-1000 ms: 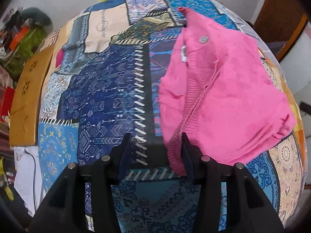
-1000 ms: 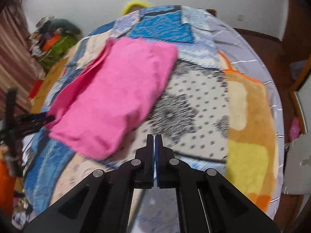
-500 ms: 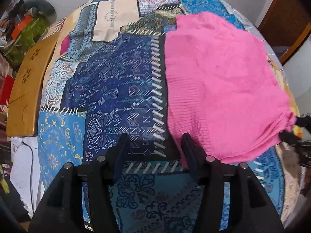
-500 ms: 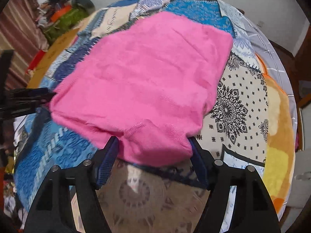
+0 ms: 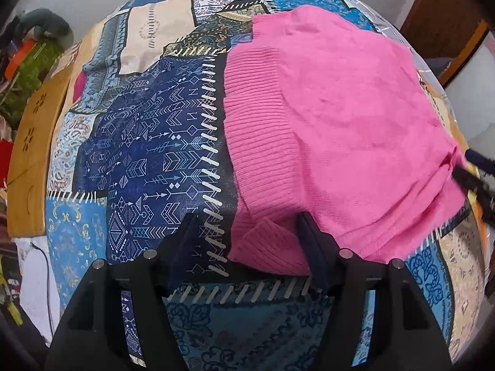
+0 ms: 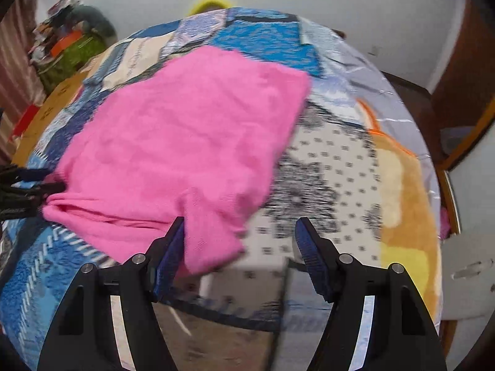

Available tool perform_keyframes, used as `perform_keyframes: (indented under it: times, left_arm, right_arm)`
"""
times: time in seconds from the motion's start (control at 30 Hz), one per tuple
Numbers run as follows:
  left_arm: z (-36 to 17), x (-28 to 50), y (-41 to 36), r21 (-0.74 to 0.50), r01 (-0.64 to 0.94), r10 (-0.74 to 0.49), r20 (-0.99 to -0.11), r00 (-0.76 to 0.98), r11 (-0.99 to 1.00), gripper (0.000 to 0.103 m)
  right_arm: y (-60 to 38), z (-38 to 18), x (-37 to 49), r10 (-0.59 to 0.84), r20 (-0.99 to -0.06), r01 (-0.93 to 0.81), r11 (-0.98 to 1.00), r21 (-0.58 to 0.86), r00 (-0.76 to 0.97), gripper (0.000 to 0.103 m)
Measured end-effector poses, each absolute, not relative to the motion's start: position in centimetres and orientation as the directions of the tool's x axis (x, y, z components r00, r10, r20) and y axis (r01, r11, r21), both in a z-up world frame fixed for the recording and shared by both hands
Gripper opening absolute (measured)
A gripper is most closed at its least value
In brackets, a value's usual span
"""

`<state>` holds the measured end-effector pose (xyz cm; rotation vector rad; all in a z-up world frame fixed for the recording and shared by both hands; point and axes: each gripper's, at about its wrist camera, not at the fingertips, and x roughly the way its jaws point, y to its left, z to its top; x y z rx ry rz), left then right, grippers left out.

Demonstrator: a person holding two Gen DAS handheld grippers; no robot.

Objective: Fold small clothes
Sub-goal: 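Smooth the folded cardigan with both tools, then open them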

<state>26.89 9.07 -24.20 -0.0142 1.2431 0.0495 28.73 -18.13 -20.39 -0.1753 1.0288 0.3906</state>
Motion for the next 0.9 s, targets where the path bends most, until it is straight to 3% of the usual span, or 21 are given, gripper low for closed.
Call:
perform_keyframes:
  times: [0.2, 0.47, 0.7, 0.9]
  left_arm:
    - [-24.3, 26.5, 9.0, 0.018, -0.048, 0.033, -0.944, 0.329, 0.999, 0.066]
    - [-24.3, 26.3, 8.7, 0.043, -0.048, 0.057, -0.938, 0.341, 0.998, 0.066]
    - [-24.3, 26.2, 8.4, 0.067, -0.03, 0.074, -0.933, 0.352, 0.997, 0.066]
    - [-24.5, 26.1, 8.7, 0.045, -0.031, 0.053, -0.935, 0.352, 0.999, 0.066]
  right_arm:
    - [-22.1, -20.3, 28.7, 0.172, -0.873, -0.33, 0.944, 0.013, 0.457, 0.066]
    - [-21.3, -17.6, 27.5, 0.293, -0.858, -0.379, 0.917, 0.127, 0.422, 0.068]
    - [-13.9, -20.0, 27.3, 0.259, -0.905, -0.542, 0.84, 0.039, 0.337, 0.072]
    - [-11.9, -21.6, 28.4, 0.214, -0.896, -0.515, 0.857, -0.019, 0.39, 0.073]
